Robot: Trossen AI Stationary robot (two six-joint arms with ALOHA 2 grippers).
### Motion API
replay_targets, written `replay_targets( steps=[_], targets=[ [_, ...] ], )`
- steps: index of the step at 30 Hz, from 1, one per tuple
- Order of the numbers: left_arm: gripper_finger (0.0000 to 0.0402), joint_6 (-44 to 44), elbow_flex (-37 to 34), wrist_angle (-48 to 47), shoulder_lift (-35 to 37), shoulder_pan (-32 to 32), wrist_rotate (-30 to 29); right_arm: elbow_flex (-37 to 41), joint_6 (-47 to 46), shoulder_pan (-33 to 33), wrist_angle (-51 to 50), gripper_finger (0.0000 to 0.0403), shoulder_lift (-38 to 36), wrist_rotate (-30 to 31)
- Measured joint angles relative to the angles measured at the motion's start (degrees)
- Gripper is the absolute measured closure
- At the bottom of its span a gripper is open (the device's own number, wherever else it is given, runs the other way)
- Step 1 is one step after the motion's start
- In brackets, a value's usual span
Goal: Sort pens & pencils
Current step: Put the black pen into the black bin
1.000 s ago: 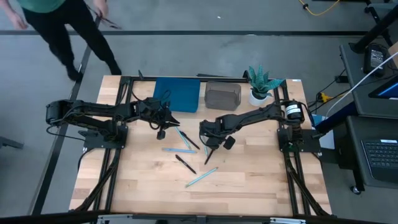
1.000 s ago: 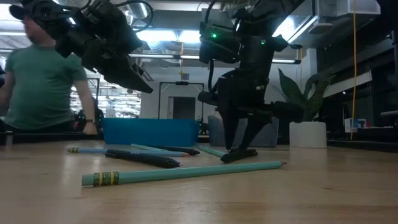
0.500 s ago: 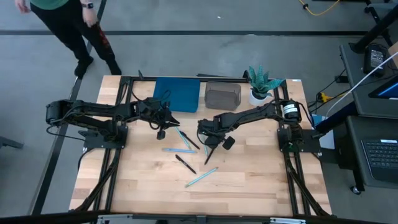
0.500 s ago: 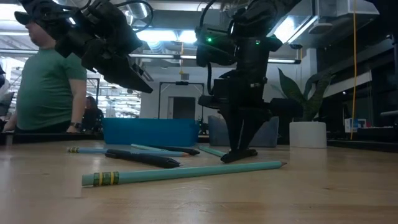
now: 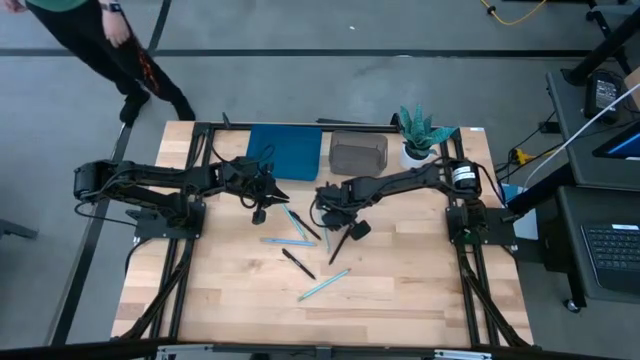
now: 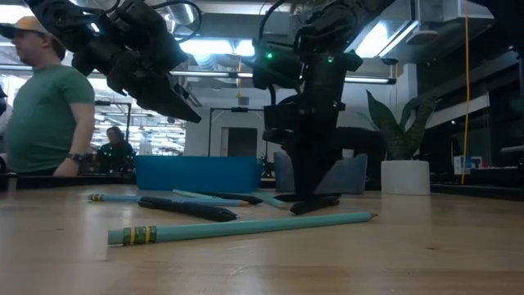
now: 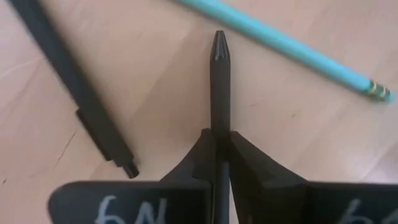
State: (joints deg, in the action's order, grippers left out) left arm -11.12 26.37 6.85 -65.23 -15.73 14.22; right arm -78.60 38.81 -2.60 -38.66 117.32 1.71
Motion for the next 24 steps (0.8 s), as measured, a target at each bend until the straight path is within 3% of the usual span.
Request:
replay_targets(
  steps=[14,24],
  targets=[
    [0.038,-3.83,-0.01,2.74,0.0,0.02,1.76,-8.71,-9.91,0.01,-0.96,0.0376,0.1,-0.18],
    [0.0394,-4.53,-0.01,4.03,-0.01,0.0,2.01,-13.68,-10.28,0.03,-3.51,0.0376,-0.01,-0.26]
  ],
)
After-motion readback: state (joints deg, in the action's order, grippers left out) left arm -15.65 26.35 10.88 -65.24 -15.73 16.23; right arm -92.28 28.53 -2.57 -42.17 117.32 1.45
